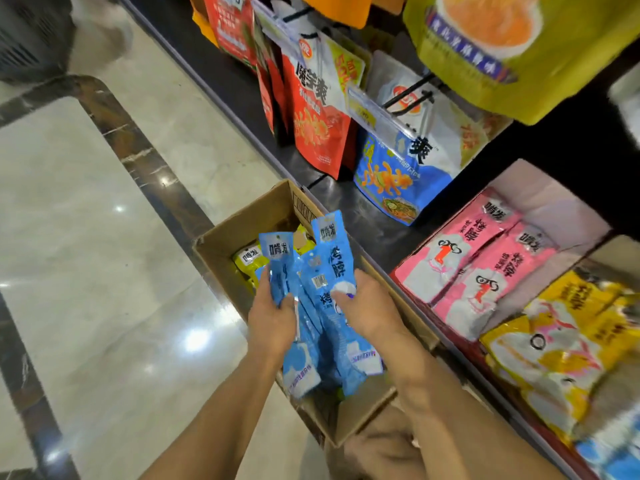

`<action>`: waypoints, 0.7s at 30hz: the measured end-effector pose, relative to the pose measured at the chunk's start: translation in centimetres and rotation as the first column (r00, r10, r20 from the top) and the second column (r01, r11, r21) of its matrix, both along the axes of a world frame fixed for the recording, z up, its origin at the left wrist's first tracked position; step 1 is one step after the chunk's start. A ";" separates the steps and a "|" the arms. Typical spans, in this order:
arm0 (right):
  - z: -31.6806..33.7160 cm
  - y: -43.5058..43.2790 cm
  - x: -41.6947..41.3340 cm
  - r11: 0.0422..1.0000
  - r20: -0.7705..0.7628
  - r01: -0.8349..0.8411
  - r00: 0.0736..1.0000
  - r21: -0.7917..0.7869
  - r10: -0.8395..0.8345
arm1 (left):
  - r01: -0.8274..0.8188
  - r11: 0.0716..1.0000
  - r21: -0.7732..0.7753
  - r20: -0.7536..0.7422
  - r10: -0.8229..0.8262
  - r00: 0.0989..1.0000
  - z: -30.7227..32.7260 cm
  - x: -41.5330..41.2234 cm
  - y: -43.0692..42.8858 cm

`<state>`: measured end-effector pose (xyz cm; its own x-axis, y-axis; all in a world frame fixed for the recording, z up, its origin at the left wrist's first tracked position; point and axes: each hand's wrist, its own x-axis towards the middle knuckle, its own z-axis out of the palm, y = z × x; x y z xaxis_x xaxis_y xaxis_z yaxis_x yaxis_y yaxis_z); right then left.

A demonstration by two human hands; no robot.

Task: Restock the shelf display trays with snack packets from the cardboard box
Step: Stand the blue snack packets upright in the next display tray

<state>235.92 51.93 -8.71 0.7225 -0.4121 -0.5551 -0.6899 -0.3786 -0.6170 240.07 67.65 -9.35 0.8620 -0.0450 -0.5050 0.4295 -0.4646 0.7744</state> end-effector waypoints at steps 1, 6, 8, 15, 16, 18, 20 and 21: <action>0.8 -0.1 -0.1 0.997 0.036 0.052 0.998 0.064 -0.054 | 0.001 1.000 -0.025 0.000 -0.001 1.000 0.4 0.2 0.2; 6.7 -1.2 -1.4 0.930 0.188 0.218 0.941 0.295 -0.281 | -0.004 0.988 -0.153 0.046 0.011 0.999 5.4 0.6 -0.1; 9.5 -1.6 -2.3 0.912 0.213 0.226 0.927 0.342 -0.310 | 0.079 0.983 -0.167 0.093 -0.064 0.994 8.2 0.6 -0.4; 18.9 -3.9 -6.9 0.816 0.264 0.292 0.846 0.498 -0.464 | 0.288 0.883 -0.370 0.170 -0.240 0.956 18.2 -0.7 -2.6; 20.2 -4.2 -7.8 0.800 0.271 0.304 0.829 0.517 -0.490 | 0.306 0.868 -0.392 0.171 -0.258 0.951 19.3 -1.1 -2.9; 22.7 -4.5 -10.0 0.774 0.293 0.321 0.793 0.546 -0.535 | 0.344 0.847 -0.405 0.186 -0.292 0.938 21.4 -1.9 -3.4; 25.0 -4.7 -12.4 0.757 0.330 0.329 0.751 0.565 -0.572 | 0.391 0.825 -0.408 0.224 -0.325 0.919 23.5 -2.9 -4.0; 26.0 -4.8 -13.6 0.750 0.352 0.330 0.727 0.574 -0.590 | 0.417 0.811 -0.412 0.236 -0.347 0.908 24.5 -3.3 -4.4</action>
<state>222.28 47.14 17.32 0.7234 -0.5682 -0.3923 -0.2546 0.3086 -0.9165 236.75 63.28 15.14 0.7882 -0.5738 -0.2227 0.1587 -0.1601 0.9743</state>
